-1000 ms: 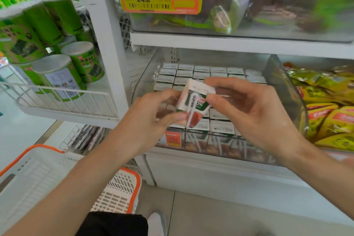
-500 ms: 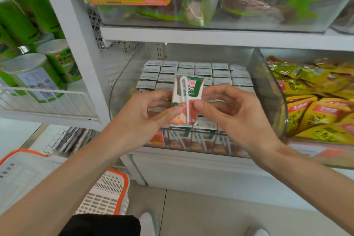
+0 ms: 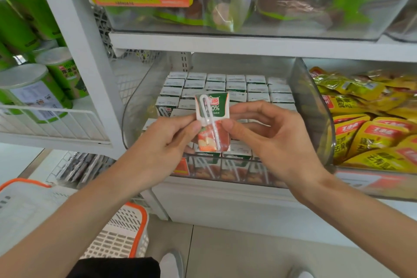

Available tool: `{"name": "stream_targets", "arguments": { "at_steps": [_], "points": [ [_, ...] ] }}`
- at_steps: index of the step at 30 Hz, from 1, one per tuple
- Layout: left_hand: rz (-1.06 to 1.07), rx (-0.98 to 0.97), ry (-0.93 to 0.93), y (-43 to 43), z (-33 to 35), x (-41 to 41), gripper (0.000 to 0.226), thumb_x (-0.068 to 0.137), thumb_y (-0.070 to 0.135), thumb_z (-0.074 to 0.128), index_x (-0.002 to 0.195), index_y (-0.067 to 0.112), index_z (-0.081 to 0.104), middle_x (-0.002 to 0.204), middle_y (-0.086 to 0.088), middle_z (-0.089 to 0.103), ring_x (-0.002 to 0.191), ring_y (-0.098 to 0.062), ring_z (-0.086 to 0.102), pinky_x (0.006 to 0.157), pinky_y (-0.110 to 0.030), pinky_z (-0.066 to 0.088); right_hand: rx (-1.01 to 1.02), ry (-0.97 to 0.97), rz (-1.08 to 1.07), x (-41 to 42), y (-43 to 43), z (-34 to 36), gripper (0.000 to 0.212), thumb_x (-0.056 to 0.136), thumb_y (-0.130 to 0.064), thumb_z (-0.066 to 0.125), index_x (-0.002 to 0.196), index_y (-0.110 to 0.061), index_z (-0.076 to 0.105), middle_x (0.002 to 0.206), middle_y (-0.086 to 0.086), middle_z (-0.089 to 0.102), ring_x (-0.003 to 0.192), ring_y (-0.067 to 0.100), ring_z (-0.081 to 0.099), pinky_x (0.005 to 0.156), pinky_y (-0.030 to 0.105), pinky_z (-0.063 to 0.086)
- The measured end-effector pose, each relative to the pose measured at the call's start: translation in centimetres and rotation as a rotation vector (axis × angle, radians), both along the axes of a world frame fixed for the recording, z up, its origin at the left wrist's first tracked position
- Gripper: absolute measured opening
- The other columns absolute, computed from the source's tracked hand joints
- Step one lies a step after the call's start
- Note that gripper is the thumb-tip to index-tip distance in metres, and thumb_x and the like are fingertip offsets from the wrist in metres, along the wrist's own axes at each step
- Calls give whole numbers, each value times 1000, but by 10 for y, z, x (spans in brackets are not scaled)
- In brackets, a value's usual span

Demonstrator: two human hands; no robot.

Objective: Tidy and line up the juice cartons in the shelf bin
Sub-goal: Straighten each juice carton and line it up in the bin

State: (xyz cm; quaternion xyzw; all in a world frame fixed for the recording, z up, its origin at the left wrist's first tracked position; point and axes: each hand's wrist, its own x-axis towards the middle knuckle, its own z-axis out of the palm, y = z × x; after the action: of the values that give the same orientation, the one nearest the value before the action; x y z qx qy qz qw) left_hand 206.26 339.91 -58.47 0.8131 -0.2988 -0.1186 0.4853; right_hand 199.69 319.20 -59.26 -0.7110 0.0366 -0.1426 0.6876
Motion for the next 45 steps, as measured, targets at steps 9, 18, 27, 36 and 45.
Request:
{"name": "stream_targets", "arguments": {
  "at_steps": [9, 18, 27, 36, 45],
  "points": [
    [0, -75, -19, -2, 4, -4, 33, 97, 30, 59, 128, 29, 70, 117, 17, 76, 110, -3, 71, 92, -24, 59, 131, 96, 39, -1, 2, -2, 13, 99, -4, 69, 103, -12, 78, 106, 4, 82, 101, 25, 79, 97, 36, 62],
    [0, -275, 306, -2, 8, -7, 31, 102, 22, 51, 128, 24, 67, 118, 8, 78, 108, -9, 75, 84, -17, 59, 118, 142, 166, -4, 3, 9, 39, 87, -25, 84, 124, -26, 74, 112, -4, 81, 104, 11, 78, 91, 21, 60],
    [10, -298, 448, 0, 8, -8, 31, 107, 21, 46, 129, 20, 68, 119, -4, 79, 114, -21, 74, 100, -35, 58, -8, 110, 85, -2, 0, 7, 23, 91, -18, 81, 113, -25, 79, 106, -4, 81, 101, 12, 77, 83, 17, 59],
    [47, -258, 277, -2, 12, -10, 38, 97, 22, 64, 135, 22, 68, 122, 16, 75, 105, -11, 76, 80, -21, 62, -67, 124, 214, -4, 3, 3, 33, 95, -31, 76, 128, -28, 75, 119, -5, 78, 110, 9, 74, 94, 23, 59],
    [22, -242, 267, -1, 11, -9, 40, 101, 25, 61, 140, 27, 65, 130, 16, 72, 110, -10, 75, 83, -20, 61, -37, 107, 180, -2, 1, -1, 38, 87, -37, 81, 123, -29, 76, 117, -3, 79, 108, 12, 76, 90, 26, 61]
  ]
}}
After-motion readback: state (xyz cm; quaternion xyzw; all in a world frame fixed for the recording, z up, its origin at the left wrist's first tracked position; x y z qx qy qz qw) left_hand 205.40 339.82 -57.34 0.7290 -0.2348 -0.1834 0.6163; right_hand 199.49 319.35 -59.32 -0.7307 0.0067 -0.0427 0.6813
